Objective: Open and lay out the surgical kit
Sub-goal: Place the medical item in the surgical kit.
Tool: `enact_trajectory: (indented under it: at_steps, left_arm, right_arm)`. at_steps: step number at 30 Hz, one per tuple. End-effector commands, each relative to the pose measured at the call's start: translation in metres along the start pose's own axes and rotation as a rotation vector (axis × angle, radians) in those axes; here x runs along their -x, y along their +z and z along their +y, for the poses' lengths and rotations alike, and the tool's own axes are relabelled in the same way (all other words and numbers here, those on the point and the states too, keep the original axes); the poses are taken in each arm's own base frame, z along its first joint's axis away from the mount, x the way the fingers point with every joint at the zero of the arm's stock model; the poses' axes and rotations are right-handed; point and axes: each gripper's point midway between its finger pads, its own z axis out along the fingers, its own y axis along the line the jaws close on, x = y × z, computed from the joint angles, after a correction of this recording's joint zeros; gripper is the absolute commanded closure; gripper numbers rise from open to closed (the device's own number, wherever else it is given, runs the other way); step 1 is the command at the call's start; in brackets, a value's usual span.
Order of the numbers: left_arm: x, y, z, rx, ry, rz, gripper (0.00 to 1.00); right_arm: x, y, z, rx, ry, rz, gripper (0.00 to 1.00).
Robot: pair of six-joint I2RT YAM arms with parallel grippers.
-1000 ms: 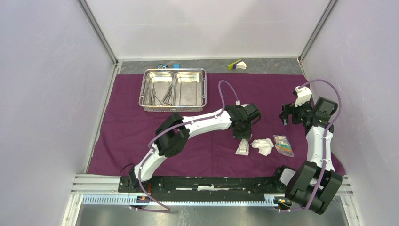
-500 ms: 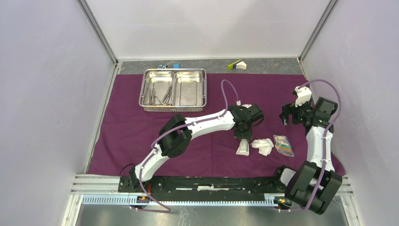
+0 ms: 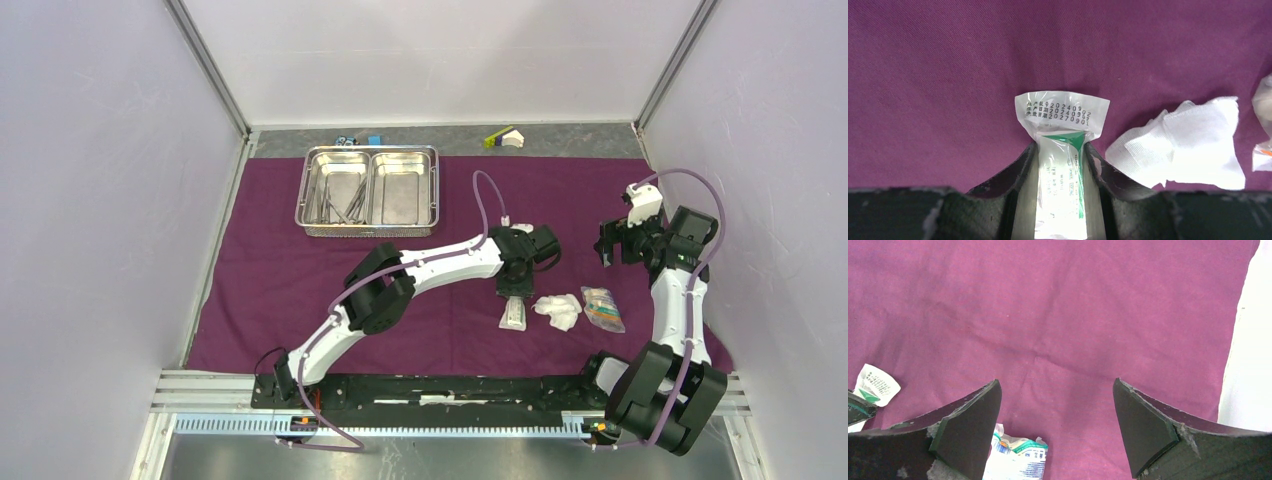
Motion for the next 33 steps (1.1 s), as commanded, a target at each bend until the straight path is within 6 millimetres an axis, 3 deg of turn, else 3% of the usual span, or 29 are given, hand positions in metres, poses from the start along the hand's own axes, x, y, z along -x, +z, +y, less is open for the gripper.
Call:
enact_trajectory:
  at_steps: [1, 11, 26, 33]
  left_arm:
    - [0.015, 0.0, -0.007, 0.005, -0.032, -0.067, 0.79]
    - [0.035, -0.003, -0.01, 0.02, 0.006, -0.145, 0.78]
    - [0.021, 0.011, 0.001, 0.046, 0.012, -0.106, 0.76]
    - [0.021, 0.012, -0.001, 0.036, 0.02, -0.106, 0.58]
  right_arm:
    - [0.008, -0.004, -0.002, -0.01, -0.023, -0.03, 0.11]
    - [0.006, -0.003, -0.001, 0.004, -0.019, -0.025, 0.11]
    - [0.004, -0.002, 0.0, 0.01, -0.015, -0.018, 0.1]
    - [0.004, -0.001, 0.0, 0.014, -0.015, -0.016, 0.1]
